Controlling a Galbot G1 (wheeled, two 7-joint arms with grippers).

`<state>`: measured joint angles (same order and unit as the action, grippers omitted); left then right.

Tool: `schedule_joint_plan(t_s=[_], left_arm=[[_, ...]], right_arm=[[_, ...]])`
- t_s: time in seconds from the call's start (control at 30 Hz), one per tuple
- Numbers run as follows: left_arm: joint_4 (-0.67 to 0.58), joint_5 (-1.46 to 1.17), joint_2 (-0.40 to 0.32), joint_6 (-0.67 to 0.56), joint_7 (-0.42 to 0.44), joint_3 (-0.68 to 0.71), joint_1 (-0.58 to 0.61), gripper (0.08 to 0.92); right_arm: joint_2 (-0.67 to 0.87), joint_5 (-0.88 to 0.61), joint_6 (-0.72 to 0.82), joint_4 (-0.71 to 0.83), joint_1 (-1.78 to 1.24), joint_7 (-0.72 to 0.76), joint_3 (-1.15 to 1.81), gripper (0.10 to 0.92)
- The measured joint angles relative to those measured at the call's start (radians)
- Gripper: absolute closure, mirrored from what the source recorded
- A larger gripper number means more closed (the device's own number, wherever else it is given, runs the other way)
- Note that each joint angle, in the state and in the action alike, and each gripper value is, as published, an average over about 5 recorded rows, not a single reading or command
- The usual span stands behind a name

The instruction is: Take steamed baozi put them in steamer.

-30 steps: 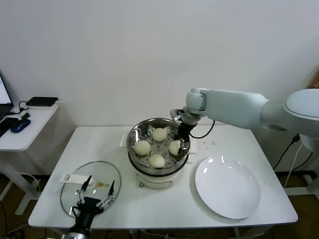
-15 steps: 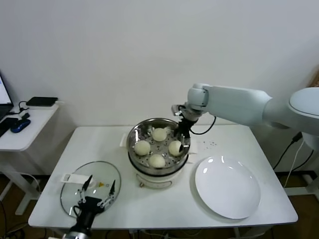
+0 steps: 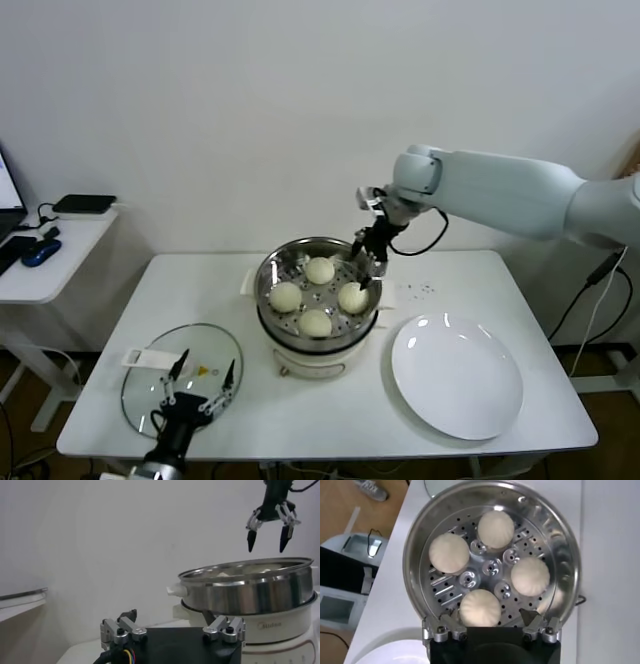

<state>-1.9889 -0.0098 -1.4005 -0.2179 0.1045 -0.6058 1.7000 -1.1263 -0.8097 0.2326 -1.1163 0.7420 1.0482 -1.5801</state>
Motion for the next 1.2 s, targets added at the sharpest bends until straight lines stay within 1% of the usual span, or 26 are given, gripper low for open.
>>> schedule_joint_plan(t_s=[0.13, 0.33, 0.63, 0.83, 0.97, 1.07, 1.2], left_arm=[[0.005, 0.000, 0.000, -0.003, 0.000, 0.000, 0.000, 0.177], [0.008, 0.002, -0.003, -0.008, 0.000, 0.002, 0.005, 0.177], [-0.007, -0.002, -0.018, -0.008, -0.001, 0.008, 0.016, 0.177], [-0.018, 0.011, -0.033, -0.008, -0.003, 0.022, 0.021, 0.177], [-0.026, 0.014, -0.042, -0.008, -0.004, 0.024, 0.028, 0.177], [-0.034, 0.016, -0.048, -0.010, -0.007, 0.025, 0.035, 0.177], [-0.045, 0.020, -0.057, -0.015, -0.008, 0.028, 0.048, 0.177]], right_arm=[[0.057, 0.007, -0.003, -0.035, 0.011, -0.015, 0.028, 0.203], [0.173, 0.054, -0.006, -0.103, -0.011, -0.062, 0.113, 0.203], [0.401, 0.118, -0.004, -0.261, -0.144, -0.210, 0.329, 0.203], [0.551, 0.151, -0.014, -0.371, -0.358, -0.320, 0.575, 0.203], [0.625, 0.164, -0.036, -0.437, -0.538, -0.409, 0.755, 0.203], [0.653, 0.175, -0.061, -0.481, -0.686, -0.489, 0.901, 0.203], [0.652, 0.196, -0.096, -0.531, -0.897, -0.599, 1.111, 0.203]])
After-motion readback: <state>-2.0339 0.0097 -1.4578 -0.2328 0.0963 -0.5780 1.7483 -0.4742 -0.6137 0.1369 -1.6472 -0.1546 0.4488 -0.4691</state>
